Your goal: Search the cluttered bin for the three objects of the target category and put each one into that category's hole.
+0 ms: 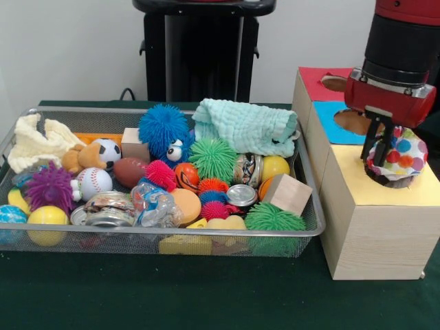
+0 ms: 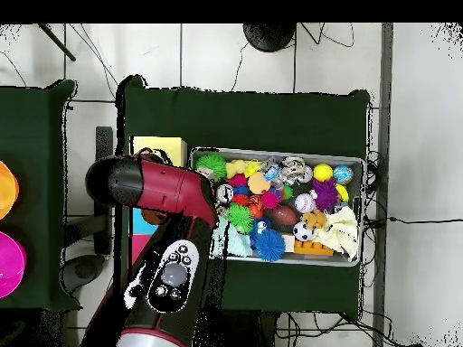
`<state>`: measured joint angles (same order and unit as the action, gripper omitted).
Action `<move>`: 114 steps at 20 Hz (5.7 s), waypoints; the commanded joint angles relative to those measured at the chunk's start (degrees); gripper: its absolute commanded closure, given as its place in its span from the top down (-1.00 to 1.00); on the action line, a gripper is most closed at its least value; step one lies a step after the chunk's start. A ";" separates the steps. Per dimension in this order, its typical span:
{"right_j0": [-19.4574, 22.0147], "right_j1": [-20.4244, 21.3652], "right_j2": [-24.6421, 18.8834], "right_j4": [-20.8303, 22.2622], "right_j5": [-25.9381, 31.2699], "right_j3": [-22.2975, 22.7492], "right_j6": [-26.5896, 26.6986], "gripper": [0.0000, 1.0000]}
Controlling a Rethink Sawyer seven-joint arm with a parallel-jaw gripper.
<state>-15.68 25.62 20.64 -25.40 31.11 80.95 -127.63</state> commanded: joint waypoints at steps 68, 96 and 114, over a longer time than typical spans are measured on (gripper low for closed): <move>-1.45 -1.67 4.76 -0.44 12.28 -1.67 -10.21 1.00; 2.78 5.75 -3.01 -3.57 18.80 1.89 -9.86 1.00; 2.49 3.79 -6.16 -5.10 11.70 3.97 -7.77 -1.00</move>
<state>-14.10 32.74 20.13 -32.15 43.78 80.66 -127.90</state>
